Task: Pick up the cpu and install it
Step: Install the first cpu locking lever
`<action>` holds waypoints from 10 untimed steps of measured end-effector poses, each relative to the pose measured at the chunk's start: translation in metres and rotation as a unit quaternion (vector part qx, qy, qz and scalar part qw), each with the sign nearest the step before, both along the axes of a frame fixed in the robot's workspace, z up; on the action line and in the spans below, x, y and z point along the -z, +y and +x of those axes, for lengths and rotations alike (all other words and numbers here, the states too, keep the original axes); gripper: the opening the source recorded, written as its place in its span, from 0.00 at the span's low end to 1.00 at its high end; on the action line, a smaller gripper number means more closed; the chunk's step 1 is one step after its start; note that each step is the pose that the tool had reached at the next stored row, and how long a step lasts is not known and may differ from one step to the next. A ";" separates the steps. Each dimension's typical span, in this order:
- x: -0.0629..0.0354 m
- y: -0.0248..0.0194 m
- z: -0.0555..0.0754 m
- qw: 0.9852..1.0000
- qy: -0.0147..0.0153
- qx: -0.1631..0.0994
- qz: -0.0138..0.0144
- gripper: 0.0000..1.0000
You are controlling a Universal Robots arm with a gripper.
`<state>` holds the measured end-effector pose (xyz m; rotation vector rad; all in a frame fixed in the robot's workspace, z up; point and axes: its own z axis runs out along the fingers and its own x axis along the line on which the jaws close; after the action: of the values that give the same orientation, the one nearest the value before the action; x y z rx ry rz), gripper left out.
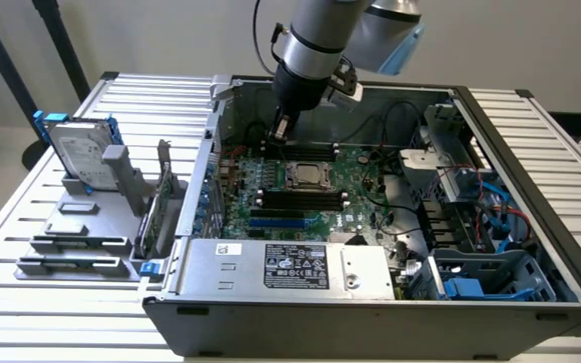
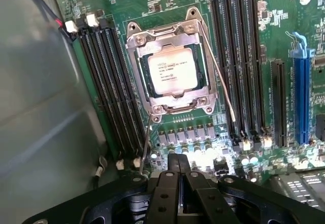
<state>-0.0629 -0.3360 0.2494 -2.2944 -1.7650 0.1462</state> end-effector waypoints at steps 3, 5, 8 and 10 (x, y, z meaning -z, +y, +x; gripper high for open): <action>0.0016 0.0000 0.000 1.000 0.000 0.027 0.000 0.11; 0.0028 0.0000 0.000 0.999 0.000 0.045 0.000 0.11; 0.0046 0.0000 0.000 0.997 0.000 0.073 0.000 0.11; 0.0057 0.0000 0.000 0.996 0.000 0.091 0.000 0.11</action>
<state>-0.0629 -0.3360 0.2437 -2.4393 -1.5463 0.1133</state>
